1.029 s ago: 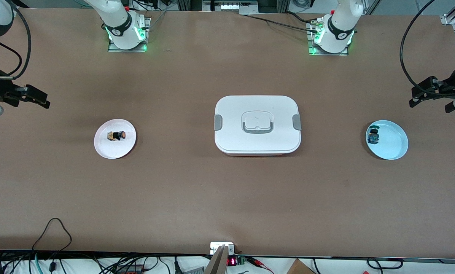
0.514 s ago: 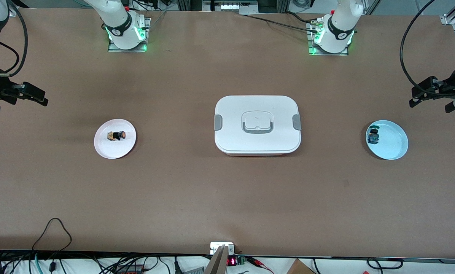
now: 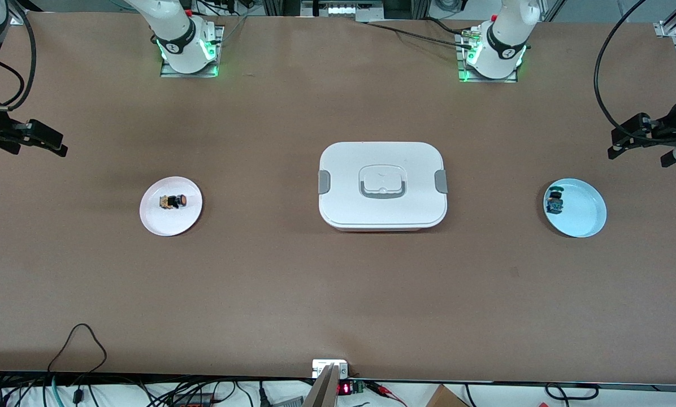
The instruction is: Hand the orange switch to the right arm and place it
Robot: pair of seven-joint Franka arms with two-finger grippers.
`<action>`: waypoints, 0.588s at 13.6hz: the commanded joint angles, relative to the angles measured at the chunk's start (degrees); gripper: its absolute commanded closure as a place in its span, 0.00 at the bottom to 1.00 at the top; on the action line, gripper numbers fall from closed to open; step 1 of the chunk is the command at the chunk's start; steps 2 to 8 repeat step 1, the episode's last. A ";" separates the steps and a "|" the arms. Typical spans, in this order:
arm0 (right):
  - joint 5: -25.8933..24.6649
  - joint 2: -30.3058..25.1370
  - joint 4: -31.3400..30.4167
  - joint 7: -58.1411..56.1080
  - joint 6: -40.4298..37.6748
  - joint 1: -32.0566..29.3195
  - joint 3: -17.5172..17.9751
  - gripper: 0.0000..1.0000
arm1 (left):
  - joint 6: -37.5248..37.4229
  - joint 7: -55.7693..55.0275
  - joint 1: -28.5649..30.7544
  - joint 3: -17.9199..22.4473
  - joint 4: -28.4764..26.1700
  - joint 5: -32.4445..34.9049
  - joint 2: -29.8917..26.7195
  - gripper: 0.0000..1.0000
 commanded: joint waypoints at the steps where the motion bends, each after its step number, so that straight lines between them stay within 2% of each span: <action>1: -0.15 -0.20 0.74 -0.02 -1.23 -0.41 0.62 0.00 | -1.52 -0.87 -0.13 -0.18 2.17 1.10 0.96 0.00; 8: -0.15 -0.20 0.74 -0.02 -1.23 -0.41 0.62 0.00 | -1.52 -0.87 -0.13 -0.18 2.17 1.10 0.96 0.00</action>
